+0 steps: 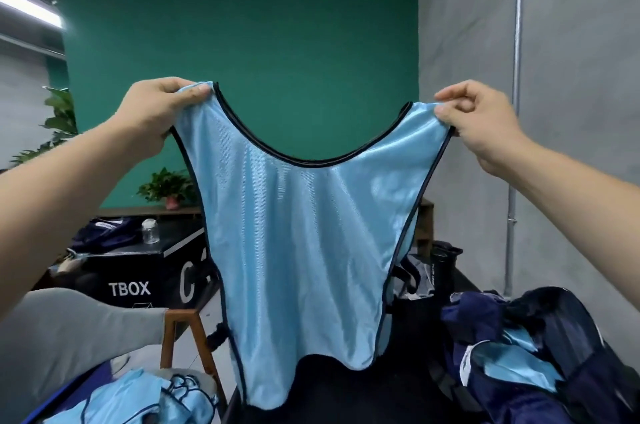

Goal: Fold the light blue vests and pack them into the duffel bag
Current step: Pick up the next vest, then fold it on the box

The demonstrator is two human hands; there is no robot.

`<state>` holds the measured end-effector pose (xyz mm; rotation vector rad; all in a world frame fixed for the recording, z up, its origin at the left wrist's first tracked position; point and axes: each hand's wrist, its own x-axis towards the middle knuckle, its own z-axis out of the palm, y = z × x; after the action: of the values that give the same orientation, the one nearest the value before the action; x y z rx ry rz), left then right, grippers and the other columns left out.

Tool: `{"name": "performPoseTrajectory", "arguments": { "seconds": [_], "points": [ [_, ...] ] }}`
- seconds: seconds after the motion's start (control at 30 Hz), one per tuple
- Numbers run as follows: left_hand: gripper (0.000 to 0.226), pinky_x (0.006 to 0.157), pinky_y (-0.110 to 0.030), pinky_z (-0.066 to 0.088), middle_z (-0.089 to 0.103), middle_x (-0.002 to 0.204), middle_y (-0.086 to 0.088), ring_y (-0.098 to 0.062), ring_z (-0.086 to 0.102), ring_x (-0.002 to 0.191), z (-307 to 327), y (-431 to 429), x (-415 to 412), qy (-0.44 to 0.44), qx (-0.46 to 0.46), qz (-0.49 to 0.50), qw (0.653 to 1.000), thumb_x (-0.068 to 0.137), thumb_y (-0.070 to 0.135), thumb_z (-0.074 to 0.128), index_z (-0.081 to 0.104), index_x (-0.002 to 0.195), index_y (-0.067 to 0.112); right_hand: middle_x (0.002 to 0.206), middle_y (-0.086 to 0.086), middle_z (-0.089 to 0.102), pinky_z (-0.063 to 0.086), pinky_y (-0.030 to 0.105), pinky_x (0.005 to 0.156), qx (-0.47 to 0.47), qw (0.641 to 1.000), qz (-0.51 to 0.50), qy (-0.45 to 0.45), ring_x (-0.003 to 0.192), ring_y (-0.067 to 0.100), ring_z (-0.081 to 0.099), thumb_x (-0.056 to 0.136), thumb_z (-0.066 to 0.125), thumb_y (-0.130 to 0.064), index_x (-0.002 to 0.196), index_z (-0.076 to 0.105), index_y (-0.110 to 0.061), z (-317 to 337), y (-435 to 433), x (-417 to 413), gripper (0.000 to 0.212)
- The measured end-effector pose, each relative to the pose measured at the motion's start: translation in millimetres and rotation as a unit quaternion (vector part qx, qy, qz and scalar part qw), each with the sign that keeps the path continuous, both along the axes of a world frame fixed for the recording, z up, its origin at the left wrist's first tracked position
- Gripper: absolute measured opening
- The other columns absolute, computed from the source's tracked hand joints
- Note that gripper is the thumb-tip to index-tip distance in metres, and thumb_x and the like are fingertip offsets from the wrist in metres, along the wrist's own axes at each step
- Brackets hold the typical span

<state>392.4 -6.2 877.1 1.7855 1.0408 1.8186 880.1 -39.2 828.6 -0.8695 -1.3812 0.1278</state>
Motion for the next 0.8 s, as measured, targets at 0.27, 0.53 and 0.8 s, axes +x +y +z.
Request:
{"name": "performPoseTrajectory", "arguments": {
  "seconds": [0.27,0.53,0.8],
  "points": [
    [0.024,0.067,-0.023,0.059,0.077,0.084,0.004,-0.010,0.071,0.073,34.0,-51.7,4.6,0.013,0.028,-0.035,0.999,0.085,0.037,0.089,0.077,0.094,0.018,0.077,-0.005,0.070,0.053,0.027,0.066,0.055,0.998,-0.002,0.039,0.070,0.008,0.065,0.091,0.076,-0.006,0.112,0.070,-0.016,38.2,-53.2,-7.5,0.024],
    [0.018,0.081,-0.027,0.063,0.075,0.090,0.003,-0.011,0.072,0.080,48.6,-72.3,2.0,-0.009,0.047,-0.076,0.996,0.091,0.035,0.084,0.075,0.097,0.021,0.089,-0.002,0.070,0.053,0.030,0.063,0.052,0.993,0.019,0.105,0.074,0.014,0.066,0.083,0.078,-0.013,0.104,0.074,-0.024,55.7,-68.2,-8.5,0.024],
    [0.023,0.077,-0.028,0.064,0.075,0.088,0.003,-0.012,0.073,0.078,14.0,-43.8,1.7,0.007,-0.013,-0.072,0.997,0.090,0.036,0.085,0.074,0.101,0.019,0.098,0.000,0.070,0.056,0.031,0.069,0.012,0.994,-0.007,0.109,0.080,0.016,0.067,0.086,0.078,-0.012,0.111,0.072,-0.020,35.2,-36.3,-15.2,0.026]
  ]
}}
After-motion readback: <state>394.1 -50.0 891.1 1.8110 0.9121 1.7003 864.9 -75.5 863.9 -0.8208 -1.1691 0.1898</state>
